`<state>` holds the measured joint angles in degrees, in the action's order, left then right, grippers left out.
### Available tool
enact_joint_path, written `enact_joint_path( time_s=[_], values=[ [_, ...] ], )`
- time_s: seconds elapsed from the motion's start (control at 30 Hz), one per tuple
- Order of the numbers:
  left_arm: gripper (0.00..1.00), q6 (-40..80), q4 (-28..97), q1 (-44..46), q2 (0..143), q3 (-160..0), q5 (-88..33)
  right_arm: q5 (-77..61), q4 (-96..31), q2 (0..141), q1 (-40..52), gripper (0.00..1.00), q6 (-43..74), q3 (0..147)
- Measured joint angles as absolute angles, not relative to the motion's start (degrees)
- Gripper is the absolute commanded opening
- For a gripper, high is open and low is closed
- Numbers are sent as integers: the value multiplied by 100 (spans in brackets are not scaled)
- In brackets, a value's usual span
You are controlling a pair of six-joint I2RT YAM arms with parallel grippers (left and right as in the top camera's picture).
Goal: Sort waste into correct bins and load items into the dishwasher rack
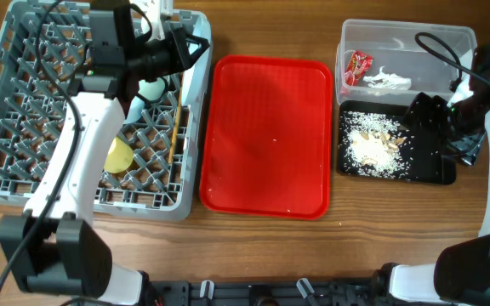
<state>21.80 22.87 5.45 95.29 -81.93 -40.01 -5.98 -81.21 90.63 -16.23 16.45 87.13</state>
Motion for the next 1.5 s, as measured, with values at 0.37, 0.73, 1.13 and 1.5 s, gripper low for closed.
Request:
enact_joint_path(
  time_s=[0.37,0.73,1.13,1.5],
  values=[
    [100,2038,2294,309,10060,-8193,-2871,-598,-8121,9063,-1623,100,1645,8713],
    [100,1614,5581,489,9011,-8241,-644,-1288,-6829,9063,-788,100,1299,8713],
    [100,1614,6479,609,8971,-8149,-370,-1028,-6598,8952,268,100,1260,8674],
    [100,1507,5061,1616,5068,-5572,-346,-701,-5524,4265,270,100,1160,5852]
  ],
)
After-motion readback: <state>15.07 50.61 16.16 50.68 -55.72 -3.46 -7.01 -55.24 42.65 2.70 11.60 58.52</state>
